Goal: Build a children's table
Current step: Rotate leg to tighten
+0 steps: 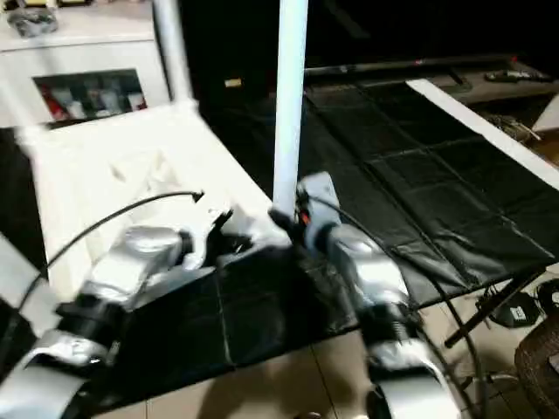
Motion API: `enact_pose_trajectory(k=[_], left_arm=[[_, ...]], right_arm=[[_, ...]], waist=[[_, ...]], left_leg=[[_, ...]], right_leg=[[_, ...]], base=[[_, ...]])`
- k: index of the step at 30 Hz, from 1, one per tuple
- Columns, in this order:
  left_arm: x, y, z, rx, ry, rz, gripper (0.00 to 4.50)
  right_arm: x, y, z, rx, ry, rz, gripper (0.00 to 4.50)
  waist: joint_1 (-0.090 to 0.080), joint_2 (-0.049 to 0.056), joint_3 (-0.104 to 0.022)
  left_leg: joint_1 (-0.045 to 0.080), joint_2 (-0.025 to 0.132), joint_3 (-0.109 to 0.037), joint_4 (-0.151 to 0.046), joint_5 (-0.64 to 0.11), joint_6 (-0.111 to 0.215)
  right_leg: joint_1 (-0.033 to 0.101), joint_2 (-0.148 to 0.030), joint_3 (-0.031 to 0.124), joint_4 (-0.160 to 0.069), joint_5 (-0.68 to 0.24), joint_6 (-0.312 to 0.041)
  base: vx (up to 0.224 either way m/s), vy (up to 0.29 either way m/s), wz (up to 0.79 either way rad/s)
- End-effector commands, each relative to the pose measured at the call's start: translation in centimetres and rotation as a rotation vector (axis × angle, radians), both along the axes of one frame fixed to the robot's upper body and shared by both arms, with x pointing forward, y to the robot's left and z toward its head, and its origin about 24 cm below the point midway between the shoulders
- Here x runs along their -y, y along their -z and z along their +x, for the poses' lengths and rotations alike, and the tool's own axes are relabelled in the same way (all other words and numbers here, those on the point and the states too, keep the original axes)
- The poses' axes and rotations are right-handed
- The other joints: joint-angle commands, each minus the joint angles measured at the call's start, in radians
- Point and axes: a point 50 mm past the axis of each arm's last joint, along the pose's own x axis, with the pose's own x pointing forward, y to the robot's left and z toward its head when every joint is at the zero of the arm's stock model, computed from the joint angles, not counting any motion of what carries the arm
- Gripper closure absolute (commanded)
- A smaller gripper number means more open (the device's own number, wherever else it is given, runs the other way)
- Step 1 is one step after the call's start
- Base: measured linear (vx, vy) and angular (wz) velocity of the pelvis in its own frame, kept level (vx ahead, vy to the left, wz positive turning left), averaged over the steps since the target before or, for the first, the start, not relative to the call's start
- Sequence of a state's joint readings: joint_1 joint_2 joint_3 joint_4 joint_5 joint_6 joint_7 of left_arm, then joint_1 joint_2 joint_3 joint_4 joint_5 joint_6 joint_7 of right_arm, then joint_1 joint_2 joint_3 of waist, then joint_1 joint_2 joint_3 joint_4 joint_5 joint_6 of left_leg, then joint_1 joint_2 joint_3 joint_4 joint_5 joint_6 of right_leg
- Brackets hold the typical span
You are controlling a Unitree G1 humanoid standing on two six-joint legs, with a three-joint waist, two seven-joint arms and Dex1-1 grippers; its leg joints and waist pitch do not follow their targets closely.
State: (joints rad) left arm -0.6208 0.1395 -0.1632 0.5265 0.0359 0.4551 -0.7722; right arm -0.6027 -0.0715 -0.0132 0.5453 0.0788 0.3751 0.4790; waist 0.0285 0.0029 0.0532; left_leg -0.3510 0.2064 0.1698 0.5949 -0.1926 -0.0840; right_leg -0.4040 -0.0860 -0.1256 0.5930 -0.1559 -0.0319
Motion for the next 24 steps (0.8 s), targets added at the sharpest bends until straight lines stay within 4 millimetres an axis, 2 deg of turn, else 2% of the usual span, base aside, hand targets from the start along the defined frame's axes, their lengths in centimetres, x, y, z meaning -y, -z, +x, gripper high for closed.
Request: enact_pose_trajectory(k=[1, 3, 4, 7, 10, 12, 14, 15, 17, 21, 22, 23, 24], left_arm=[[3.5, -3.1, 0.5, 0.111, 0.082, -0.076, 4.5], [3.4, -3.0, 0.5, 0.112, 0.084, -0.066, 4.5], [3.0, -2.9, 0.5, 0.114, 0.09, -0.052, 4.5], [2.3, -2.7, 0.4, 0.119, 0.105, -0.033, 4.5], [1.6, -2.6, 0.2, 0.115, 0.142, -0.026, 4.5], [1.2, -2.5, 0.1, 0.113, 0.175, -0.021, 4.5], [0.0, -2.4, -0.1, 0.104, 0.219, -0.002, 4.5], [-0.4, -2.3, -0.1, 0.1, 0.231, 0.007, 4.5], [-1.0, -2.3, -0.1, 0.1, 0.255, 0.023, 4.5], [-2.0, -2.4, -0.3, 0.099, 0.328, 0.04, 4.5], [-2.4, -2.5, -0.5, 0.09, 0.369, 0.046, 4.5], [-2.7, -2.5, -0.7, 0.084, 0.398, 0.051, 4.5], [-3.2, -2.4, -1.0, 0.074, 0.459, 0.067, 4.5]], right_arm=[[-6.1, 0.6, -1.7, -0.045, -0.243, 0.073, 1.83], [-6.3, 0.6, -1.8, -0.043, -0.25, 0.083, 1.84], [-6.1, 0.7, -2.1, -0.044, -0.268, 0.088, 1.66], [-5.3, 0.9, -2.4, -0.032, -0.28, 0.081, 1.34], [-3.9, 1.1, -2.7, -0.016, -0.279, 0.076, 1.0], [-2.9, 1.2, -2.8, -0.01, -0.274, 0.082, 0.87], [-0.7, 1.0, -3.3, 0.014, -0.301, 0.093, 0.83], [0.0, 0.9, -3.5, 0.022, -0.315, 0.092, 0.56], [1.1, 0.8, -3.7, 0.033, -0.337, 0.087, 0.45], [2.9, 0.4, -4.3, 0.045, -0.405, 0.087, 0.01], [3.6, 0.1, -4.8, 0.046, -0.466, 0.083, 0.0], [4.0, 0.0, -5.1, 0.045, -0.51, 0.08, 0.0], [4.8, -0.2, -5.5, 0.032, -0.566, 0.063, 0.0]], waist=[[0.01, 0.003, -0.075], [0.01, 0.003, -0.078], [0.011, 0.003, -0.078], [0.013, 0.006, -0.076], [0.016, 0.006, -0.073], [0.016, 0.007, -0.07], [0.019, 0.009, -0.07], [0.021, 0.01, -0.069], [0.025, 0.011, -0.07], [0.037, 0.011, -0.072], [0.039, 0.016, -0.072], [0.041, 0.013, -0.072], [0.045, 0.014, -0.073]], left_leg=[[-0.009, 0.016, -0.008, -0.063, -0.158, 0.049], [-0.011, 0.017, -0.006, -0.062, -0.125, 0.062], [-0.01, 0.016, -0.005, -0.061, -0.112, 0.071], [-0.006, 0.019, -0.004, -0.062, -0.118, 0.075], [-0.003, 0.02, -0.004, -0.065, -0.146, 0.071], [-0.002, 0.02, -0.003, -0.066, -0.167, 0.067], [0.001, 0.021, -0.004, -0.067, -0.182, 0.062], [-0.001, 0.02, -0.004, -0.067, -0.185, 0.064], [0.001, 0.022, -0.004, -0.067, -0.189, 0.064], [0.001, 0.024, -0.004, -0.067, -0.169, 0.062], [0.002, 0.024, -0.006, -0.067, -0.169, 0.062], [0.001, 0.023, -0.004, -0.066, -0.173, 0.069], [0.002, 0.025, -0.003, -0.065, -0.165, 0.076]], right_leg=[[0.061, -0.061, 0.053, -0.081, -0.313, -0.136], [0.066, -0.061, 0.055, -0.07, -0.238, -0.165], [0.067, -0.062, 0.057, -0.069, -0.215, -0.176], [0.067, -0.062, 0.058, -0.068, -0.213, -0.184], [0.065, -0.063, 0.058, -0.074, -0.254, -0.173], [0.064, -0.062, 0.059, -0.079, -0.278, -0.165], [0.063, -0.062, 0.058, -0.082, -0.299, -0.157], [0.066, -0.063, 0.059, -0.083, -0.3, -0.153], [0.064, -0.062, 0.058, -0.083, -0.304, -0.152], [0.064, -0.063, 0.06, -0.075, -0.263, -0.171], [0.064, -0.064, 0.059, -0.075, -0.26, -0.173], [0.067, -0.062, 0.059, -0.076, -0.252, -0.174], [0.066, -0.063, 0.062, -0.072, -0.227, -0.182]], base=[[0.0, 0.0, 0.0], [0.0, 0.0, 0.0], [0.0, 0.0, 0.0], [0.0, 0.0, 0.0], [0.0, 0.0, 0.0], [0.0, 0.0, 0.0], [0.0, 0.0, 0.0], [0.0, 0.0, 0.0], [0.0, 0.0, 0.0], [0.0, 0.0, 0.0], [0.0, 0.0, 0.0], [0.0, 0.0, 0.0], [0.0, 0.0, 0.0]])
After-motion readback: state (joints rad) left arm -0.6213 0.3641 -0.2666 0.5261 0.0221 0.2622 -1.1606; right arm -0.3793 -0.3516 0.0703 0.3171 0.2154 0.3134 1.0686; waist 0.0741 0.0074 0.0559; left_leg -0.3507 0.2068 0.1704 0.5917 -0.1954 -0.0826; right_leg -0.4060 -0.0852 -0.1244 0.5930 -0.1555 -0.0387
